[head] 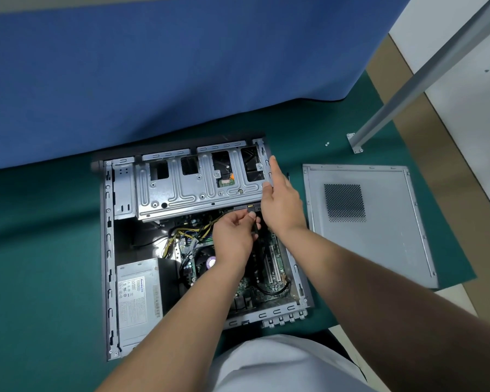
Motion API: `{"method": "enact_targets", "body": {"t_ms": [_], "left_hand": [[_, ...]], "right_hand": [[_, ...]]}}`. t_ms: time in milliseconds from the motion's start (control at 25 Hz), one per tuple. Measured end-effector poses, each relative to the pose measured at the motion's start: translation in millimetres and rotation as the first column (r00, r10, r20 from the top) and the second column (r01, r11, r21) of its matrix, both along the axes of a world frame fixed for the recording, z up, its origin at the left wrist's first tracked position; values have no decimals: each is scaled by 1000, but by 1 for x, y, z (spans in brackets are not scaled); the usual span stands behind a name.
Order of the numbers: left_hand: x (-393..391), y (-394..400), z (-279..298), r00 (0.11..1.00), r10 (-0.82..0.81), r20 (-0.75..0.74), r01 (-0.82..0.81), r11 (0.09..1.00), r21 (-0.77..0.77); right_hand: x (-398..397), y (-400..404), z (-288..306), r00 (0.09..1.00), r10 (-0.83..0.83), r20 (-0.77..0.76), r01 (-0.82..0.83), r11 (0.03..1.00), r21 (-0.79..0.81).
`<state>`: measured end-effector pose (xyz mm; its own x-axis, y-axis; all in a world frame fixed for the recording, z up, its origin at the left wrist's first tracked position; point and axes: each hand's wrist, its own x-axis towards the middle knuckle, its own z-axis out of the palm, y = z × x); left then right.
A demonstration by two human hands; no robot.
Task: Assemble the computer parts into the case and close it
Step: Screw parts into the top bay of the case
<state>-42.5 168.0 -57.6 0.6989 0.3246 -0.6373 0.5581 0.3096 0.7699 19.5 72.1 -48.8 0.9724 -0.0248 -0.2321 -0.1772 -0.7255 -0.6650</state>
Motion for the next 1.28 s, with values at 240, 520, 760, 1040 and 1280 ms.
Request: {"method": "enact_targets", "body": {"t_ms": [240, 520, 760, 1040, 1280], "left_hand": [[1, 2, 0, 999, -44, -12, 45, 999, 15], [-2, 1, -5, 1000, -21, 5, 21, 998, 64], [-2, -2, -6, 1000, -20, 10, 19, 994, 111], [-8, 3, -8, 985, -166, -37, 170, 973, 155], [-1, 2, -6, 983, -167, -72, 179, 958, 225]], "right_hand": [[1, 0, -1, 1000, 0, 7, 0, 1000, 4], [1, -1, -3, 1000, -3, 21, 2, 1000, 3], [0, -1, -5, 1000, -5, 18, 4, 1000, 9], [0, -1, -8, 1000, -7, 26, 7, 1000, 10], [-2, -3, -10, 999, 13, 30, -14, 1000, 17]]}}
